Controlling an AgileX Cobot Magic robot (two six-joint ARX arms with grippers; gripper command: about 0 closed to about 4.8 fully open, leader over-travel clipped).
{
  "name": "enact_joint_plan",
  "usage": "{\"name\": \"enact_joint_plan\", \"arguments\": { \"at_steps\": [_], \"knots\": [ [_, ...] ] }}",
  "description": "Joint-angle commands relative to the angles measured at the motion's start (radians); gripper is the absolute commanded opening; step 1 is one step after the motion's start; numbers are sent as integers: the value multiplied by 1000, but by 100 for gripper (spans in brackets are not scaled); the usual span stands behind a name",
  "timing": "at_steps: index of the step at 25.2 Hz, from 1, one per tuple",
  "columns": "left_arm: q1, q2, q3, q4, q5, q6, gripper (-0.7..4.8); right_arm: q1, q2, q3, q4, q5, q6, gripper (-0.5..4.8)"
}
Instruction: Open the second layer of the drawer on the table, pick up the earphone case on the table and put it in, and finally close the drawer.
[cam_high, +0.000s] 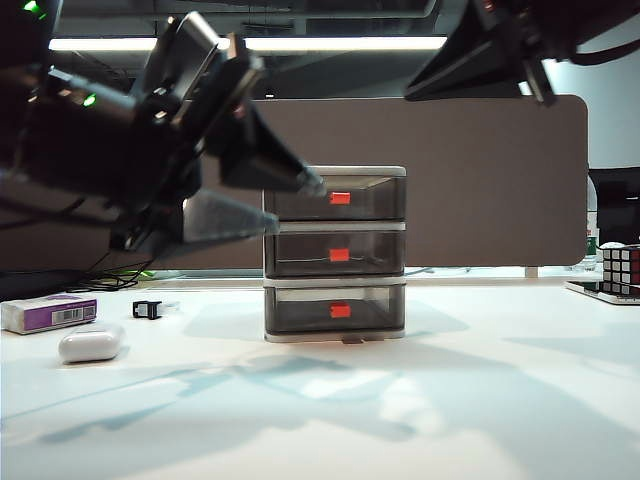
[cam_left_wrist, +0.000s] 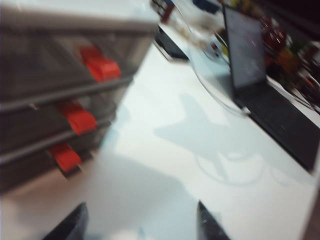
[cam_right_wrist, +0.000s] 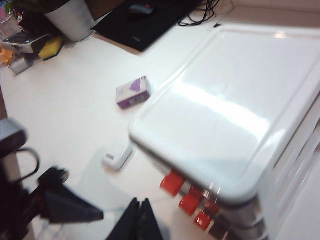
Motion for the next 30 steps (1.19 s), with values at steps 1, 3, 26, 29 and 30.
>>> {"name": "enact_joint_plan", "arguments": {
  "at_steps": [1,3,26,29,30],
  "knots": [
    [-92,4,38,8,-256,98,269,2,72,89,8,-7,-6,-5],
    [-158,33,85,-31,-380,129,269,2,120,143,-5,-10,-9,-5],
    [-300,522,390,63,-1006,-23,268,64,374,302,105,43,-62,-5],
    [-300,546,420,72,-1018,-23,268,64,374,307,123,43,-63,-5],
    [-300,551,430,72,-1018,-17,268,64,375,311,123,43,-63,-5]
  ]
}}
